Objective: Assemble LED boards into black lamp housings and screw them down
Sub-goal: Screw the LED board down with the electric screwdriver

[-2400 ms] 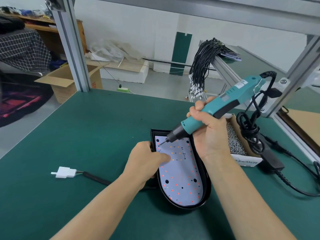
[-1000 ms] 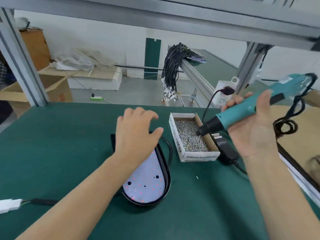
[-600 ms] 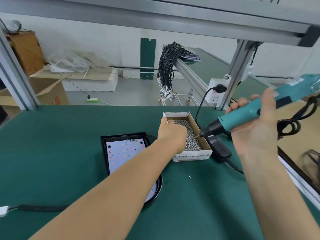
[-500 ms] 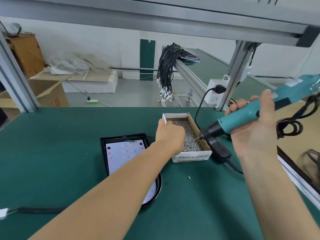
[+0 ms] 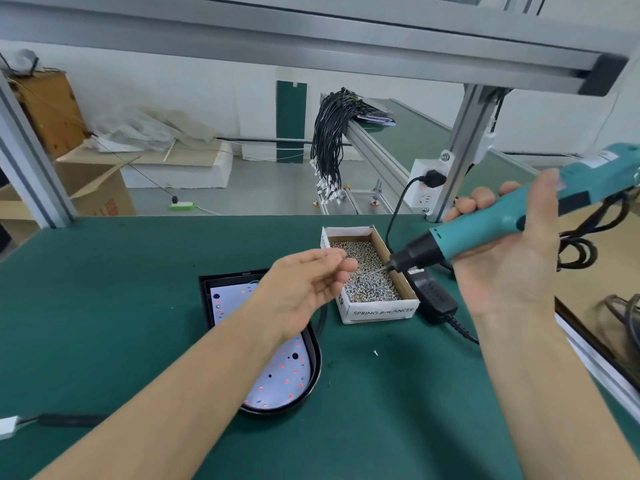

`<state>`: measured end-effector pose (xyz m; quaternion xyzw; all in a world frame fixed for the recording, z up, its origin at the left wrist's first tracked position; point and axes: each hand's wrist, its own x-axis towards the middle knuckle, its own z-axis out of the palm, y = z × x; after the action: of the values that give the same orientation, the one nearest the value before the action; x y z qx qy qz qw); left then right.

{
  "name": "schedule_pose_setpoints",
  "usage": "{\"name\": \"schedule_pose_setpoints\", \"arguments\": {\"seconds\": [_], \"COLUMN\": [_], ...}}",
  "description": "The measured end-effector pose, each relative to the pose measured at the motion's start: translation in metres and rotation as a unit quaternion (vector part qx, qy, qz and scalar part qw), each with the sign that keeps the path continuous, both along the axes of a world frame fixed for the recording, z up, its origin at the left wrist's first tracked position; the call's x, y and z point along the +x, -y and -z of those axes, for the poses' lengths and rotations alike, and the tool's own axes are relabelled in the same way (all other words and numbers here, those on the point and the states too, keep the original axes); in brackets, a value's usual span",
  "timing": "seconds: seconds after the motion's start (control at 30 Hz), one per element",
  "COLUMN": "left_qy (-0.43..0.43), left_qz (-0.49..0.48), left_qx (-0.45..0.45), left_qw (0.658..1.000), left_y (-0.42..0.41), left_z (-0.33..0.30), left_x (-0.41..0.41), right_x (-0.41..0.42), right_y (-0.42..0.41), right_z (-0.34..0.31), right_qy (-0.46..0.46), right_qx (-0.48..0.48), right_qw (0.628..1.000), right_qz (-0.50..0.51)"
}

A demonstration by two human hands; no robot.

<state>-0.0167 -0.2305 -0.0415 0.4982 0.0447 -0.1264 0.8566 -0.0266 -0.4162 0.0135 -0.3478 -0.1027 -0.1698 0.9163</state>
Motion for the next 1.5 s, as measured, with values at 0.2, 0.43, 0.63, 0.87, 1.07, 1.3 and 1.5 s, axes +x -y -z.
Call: {"name": "schedule_pose_setpoints", "arguments": {"seconds": [0.2,0.43,0.63,0.87,1.07,1.3,1.5], "left_qy": [-0.097,-0.122,-0.093,-0.080,-0.084,-0.090,-0.082], "left_qz": [-0.021,-0.053,-0.064,-0.081,-0.087,-0.084,-0.075], "left_qx": [-0.149,-0.227,-0.219,-0.210,-0.219,-0.253,-0.259], "left_qw": [0.984,0.965,0.969,0.971,0.968,0.960,0.959], "left_y": [-0.031,-0.042,-0.049,-0.049,-0.048,-0.049,-0.050], "left_z": [0.001,0.002,0.001,0.001,0.002,0.001,0.001], "left_x": [-0.048,-0.075,-0.081,-0.079,-0.081,-0.084,-0.088], "right_x": [-0.016,-0.027,-0.028,-0.027,-0.027,-0.029,-0.028], "right_y": [-0.043,-0.078,-0.085,-0.086,-0.087,-0.088,-0.088], "right_z": [-0.002,-0.005,-0.008,-0.008,-0.007,-0.006,-0.007], "right_qy": [0.042,0.062,0.069,0.058,0.053,0.045,0.046], "right_qx": [-0.001,-0.026,-0.040,-0.032,-0.041,-0.035,-0.038], "right_qw": [0.997,0.993,0.990,0.992,0.992,0.993,0.993], "right_qz": [-0.071,-0.101,-0.113,-0.110,-0.109,-0.100,-0.100]}}
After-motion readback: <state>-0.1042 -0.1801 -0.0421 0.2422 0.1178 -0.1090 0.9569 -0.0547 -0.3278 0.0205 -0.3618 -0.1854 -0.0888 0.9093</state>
